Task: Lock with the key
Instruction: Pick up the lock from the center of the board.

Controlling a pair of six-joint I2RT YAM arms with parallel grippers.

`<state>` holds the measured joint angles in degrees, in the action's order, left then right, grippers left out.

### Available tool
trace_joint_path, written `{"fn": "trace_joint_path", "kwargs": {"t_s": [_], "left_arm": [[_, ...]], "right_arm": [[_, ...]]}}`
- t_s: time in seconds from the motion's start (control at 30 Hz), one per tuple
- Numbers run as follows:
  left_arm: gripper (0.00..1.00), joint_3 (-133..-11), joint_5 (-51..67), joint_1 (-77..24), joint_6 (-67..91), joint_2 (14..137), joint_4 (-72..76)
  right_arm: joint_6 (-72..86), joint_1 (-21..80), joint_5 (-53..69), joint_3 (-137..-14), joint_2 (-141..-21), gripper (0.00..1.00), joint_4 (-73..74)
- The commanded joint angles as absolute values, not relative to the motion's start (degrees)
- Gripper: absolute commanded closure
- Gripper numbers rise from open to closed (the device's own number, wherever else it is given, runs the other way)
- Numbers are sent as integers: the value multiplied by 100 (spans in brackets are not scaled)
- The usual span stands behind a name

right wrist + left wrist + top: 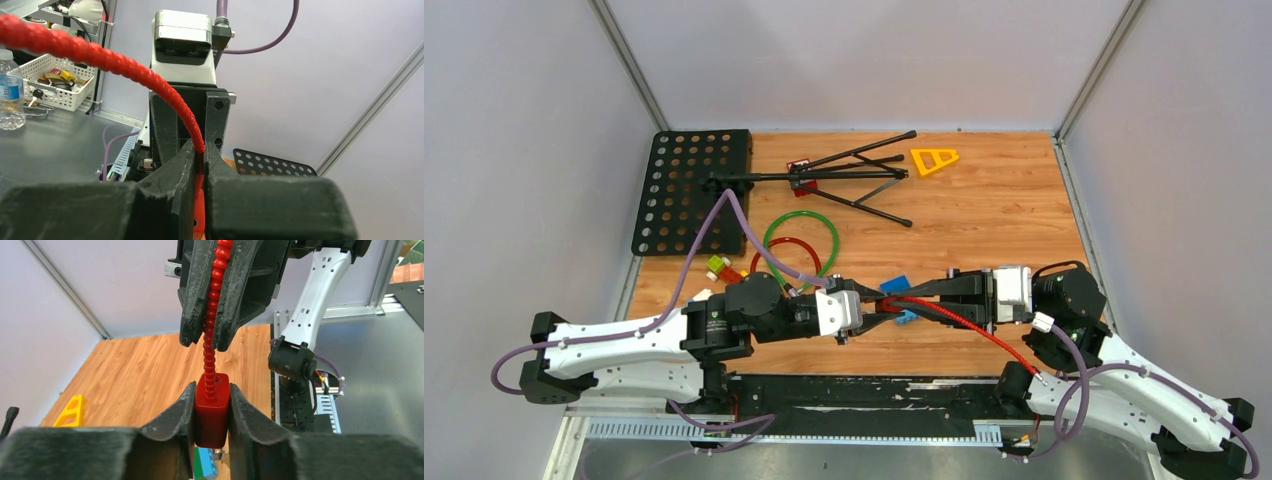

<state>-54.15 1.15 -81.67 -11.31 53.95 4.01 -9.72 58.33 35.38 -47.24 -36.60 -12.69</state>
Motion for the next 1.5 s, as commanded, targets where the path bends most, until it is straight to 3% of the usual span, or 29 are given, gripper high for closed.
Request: {"fn": "trace_joint_path", "kwargs": {"t_s": [0.0,0.13,0.27,0.43,0.63,0.87,1.47], "left_arm": [[76,-5606,189,-8183,-1191,5412,438],[100,-5624,204,-8183,-1212,5414,413],[100,-5615,130,-8182,-1220,5380,428],[100,-5615,-175,-8183,-1232,5269,418],[100,-5686,-664,-8161,-1343,5039,174],[100,-5878,-925,-7807,-1279,4699,-330],[100,-6139,-2091,-7603,-1809,4065,-1374]], "right_arm": [[-993,5825,3410,-4878,-3603,100,-1435],[-993,5821,3409,-4861,-3612,100,-1424],[-1006,5827,3394,-4863,-3625,97,-1412],[-1120,5822,3285,-4825,-3583,55,-1251],[-1738,5827,3192,-5023,-3577,36,-135],[-2115,5832,2580,-5066,-3322,34,868],[-1982,5825,-639,-6020,-2777,37,3260]]}}
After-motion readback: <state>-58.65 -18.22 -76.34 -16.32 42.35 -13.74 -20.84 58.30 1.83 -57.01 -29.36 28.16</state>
